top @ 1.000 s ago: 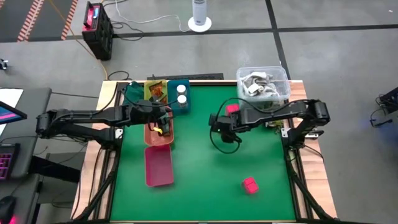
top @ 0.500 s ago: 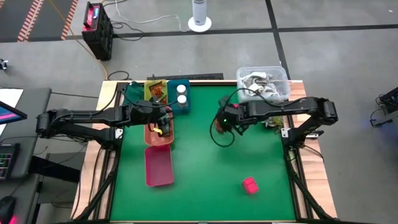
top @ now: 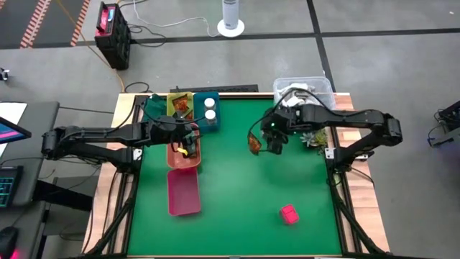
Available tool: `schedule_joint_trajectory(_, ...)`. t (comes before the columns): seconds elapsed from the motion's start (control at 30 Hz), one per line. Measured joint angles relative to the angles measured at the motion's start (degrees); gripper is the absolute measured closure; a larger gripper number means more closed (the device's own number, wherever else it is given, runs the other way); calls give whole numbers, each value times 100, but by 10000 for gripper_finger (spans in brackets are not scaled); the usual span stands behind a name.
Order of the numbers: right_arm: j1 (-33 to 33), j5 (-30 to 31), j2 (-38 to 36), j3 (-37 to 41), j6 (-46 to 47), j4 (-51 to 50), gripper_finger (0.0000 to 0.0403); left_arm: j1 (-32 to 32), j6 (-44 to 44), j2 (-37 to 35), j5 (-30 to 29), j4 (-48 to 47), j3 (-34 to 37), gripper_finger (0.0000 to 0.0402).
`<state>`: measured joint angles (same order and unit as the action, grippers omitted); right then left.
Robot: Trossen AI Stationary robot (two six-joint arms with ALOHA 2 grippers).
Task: Sort spices by type
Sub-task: Put the orange seasoning pack into the yellow bin
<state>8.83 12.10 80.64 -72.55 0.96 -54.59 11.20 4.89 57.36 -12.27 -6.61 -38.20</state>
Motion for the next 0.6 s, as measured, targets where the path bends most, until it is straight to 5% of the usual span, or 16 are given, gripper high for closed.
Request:
schedule_joint_trajectory(0.27, -187, -90, 354, 0, 601, 488, 50, 2, -153, 0, 161, 0, 0, 265)
schedule_joint_trajectory(0.6, -200, -190, 461, 424, 896, 851, 100, 0, -128, 0, 229, -76, 0, 265)
